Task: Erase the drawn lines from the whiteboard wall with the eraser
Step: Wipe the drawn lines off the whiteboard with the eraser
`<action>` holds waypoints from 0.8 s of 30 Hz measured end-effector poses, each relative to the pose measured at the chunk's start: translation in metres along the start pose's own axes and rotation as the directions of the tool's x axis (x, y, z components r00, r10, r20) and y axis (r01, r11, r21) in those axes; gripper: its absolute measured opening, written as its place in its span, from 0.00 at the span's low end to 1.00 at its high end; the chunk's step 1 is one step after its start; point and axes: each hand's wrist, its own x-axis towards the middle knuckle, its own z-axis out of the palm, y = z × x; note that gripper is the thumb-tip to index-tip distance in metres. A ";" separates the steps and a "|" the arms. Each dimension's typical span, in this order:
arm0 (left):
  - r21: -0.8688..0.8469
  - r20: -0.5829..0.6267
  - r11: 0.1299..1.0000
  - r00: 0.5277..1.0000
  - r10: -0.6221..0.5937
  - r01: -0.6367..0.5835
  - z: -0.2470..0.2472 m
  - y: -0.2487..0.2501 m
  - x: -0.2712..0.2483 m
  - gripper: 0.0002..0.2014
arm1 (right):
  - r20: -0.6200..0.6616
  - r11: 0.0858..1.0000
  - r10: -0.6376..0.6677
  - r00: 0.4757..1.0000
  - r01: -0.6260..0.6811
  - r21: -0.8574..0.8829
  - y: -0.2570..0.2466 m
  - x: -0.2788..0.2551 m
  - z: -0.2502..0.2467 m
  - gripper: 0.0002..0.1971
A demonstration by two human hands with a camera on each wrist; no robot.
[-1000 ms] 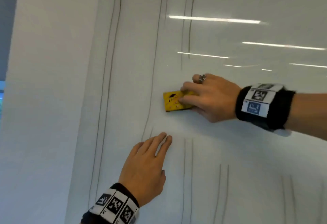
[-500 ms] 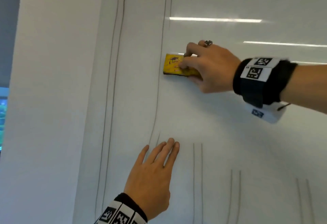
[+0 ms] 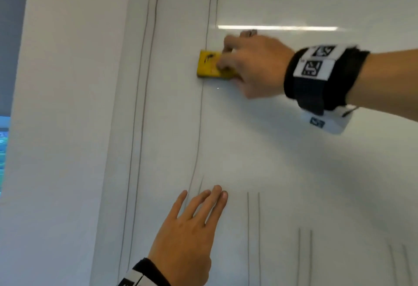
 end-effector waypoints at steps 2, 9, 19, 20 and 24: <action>0.002 -0.002 1.000 1.000 -0.001 0.001 -0.001 -0.001 0.000 0.59 | 0.041 0.998 -0.054 0.998 0.056 -0.031 0.001 -0.003 -0.002 0.14; 0.046 -0.012 0.998 0.999 0.049 -0.048 -0.006 -0.011 0.003 0.36 | -0.194 0.921 0.389 0.901 -0.384 0.062 0.072 0.060 -0.034 0.14; 0.055 -0.237 0.990 0.962 0.138 -0.129 -0.041 -0.034 0.008 0.40 | -0.195 0.902 0.429 0.882 -0.430 0.039 0.074 0.088 -0.047 0.18; 0.020 -0.279 0.995 0.955 0.100 -0.098 -0.051 -0.041 0.007 0.40 | -0.229 0.867 0.494 0.838 -0.493 0.066 0.081 0.096 -0.050 0.18; -0.088 -0.324 0.993 0.940 -0.108 0.084 -0.071 -0.079 0.004 0.43 | -0.146 0.921 0.386 0.911 -0.374 0.107 0.041 0.102 -0.033 0.17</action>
